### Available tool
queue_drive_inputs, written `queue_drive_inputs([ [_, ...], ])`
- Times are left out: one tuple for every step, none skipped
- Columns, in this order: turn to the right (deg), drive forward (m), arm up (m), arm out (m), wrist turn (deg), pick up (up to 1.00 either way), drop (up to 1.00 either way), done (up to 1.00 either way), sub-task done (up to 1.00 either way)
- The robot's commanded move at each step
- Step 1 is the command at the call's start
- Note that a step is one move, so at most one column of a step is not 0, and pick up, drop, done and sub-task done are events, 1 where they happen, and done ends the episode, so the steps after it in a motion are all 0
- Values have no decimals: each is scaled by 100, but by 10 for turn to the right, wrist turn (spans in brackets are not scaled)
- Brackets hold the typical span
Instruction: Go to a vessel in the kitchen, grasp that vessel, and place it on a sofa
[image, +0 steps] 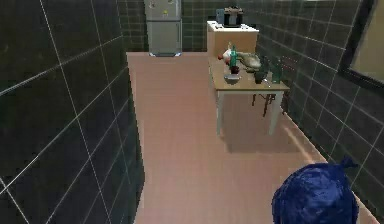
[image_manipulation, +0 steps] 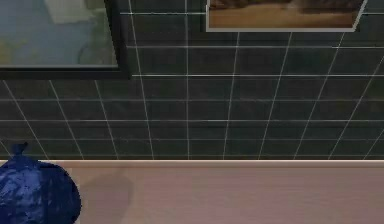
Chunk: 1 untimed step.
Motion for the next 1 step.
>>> queue_drive_inputs([
  [30, 0, 0, 0, 0, 0, 0, 0, 0],
])
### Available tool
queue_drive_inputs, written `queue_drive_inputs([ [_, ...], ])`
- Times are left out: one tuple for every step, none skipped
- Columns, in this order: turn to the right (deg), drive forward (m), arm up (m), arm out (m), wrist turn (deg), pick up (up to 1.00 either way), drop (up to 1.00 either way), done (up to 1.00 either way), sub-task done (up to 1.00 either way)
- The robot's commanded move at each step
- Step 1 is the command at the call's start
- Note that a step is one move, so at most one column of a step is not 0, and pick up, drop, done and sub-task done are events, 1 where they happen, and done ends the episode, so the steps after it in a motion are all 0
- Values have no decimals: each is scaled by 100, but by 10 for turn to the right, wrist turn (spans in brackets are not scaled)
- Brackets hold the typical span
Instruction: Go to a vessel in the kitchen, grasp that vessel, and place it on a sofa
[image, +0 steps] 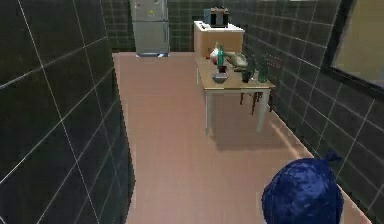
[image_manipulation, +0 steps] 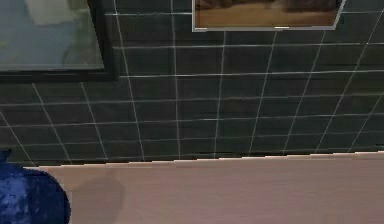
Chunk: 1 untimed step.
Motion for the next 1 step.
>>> queue_drive_inputs([
  [0, 100, 0, 0, 0, 0, 0, 0, 0],
])
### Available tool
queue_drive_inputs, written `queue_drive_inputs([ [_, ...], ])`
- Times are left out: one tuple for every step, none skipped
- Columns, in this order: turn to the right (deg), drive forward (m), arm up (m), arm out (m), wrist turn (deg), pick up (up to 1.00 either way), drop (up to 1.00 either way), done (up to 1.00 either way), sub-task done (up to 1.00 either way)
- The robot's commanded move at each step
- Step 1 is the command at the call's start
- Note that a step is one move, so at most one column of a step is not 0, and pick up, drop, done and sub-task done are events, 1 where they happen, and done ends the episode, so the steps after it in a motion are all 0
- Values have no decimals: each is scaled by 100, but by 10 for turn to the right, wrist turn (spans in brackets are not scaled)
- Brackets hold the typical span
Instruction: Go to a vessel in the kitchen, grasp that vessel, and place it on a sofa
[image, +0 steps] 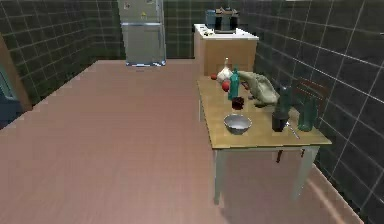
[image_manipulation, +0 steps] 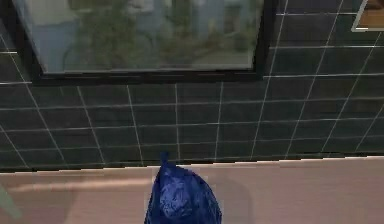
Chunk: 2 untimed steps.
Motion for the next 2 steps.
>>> queue_drive_inputs([
  [0, 80, 0, 0, 0, 0, 0, 0, 0],
  [-450, 0, 0, 0, 0, 0, 0, 0, 0],
])
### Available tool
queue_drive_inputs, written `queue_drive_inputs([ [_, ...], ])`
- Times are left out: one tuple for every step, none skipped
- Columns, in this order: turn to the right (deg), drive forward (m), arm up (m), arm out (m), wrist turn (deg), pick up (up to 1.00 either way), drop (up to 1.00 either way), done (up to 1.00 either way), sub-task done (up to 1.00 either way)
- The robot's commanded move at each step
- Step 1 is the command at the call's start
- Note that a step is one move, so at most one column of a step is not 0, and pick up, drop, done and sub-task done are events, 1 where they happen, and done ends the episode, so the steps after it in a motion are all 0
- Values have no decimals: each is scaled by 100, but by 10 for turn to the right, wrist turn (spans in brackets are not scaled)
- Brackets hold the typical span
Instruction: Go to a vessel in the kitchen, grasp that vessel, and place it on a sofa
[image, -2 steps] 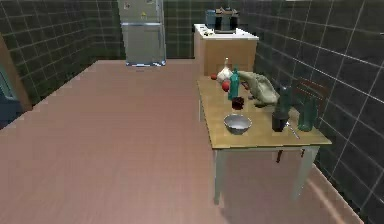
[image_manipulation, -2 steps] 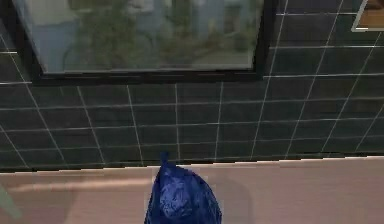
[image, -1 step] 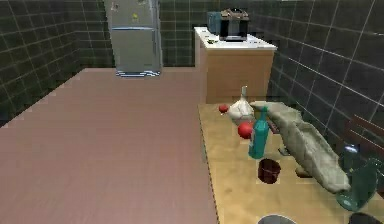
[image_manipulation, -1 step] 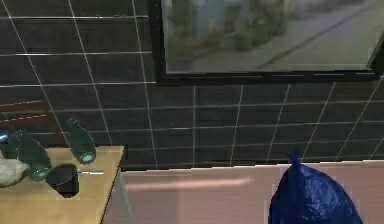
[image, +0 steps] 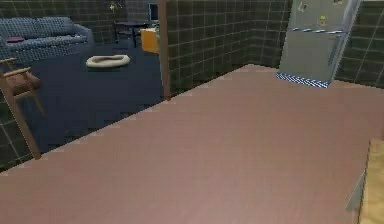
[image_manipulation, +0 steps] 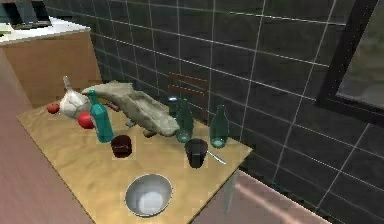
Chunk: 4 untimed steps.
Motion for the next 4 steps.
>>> queue_drive_inputs([
  [-180, 0, 0, 0, 0, 0, 0, 0, 0],
  [450, 0, 0, 0, 0, 0, 0, 0, 0],
  [450, 0, 0, 0, 0, 0, 0, 0, 0],
  [450, 0, 0, 0, 0, 0, 0, 0, 0],
])
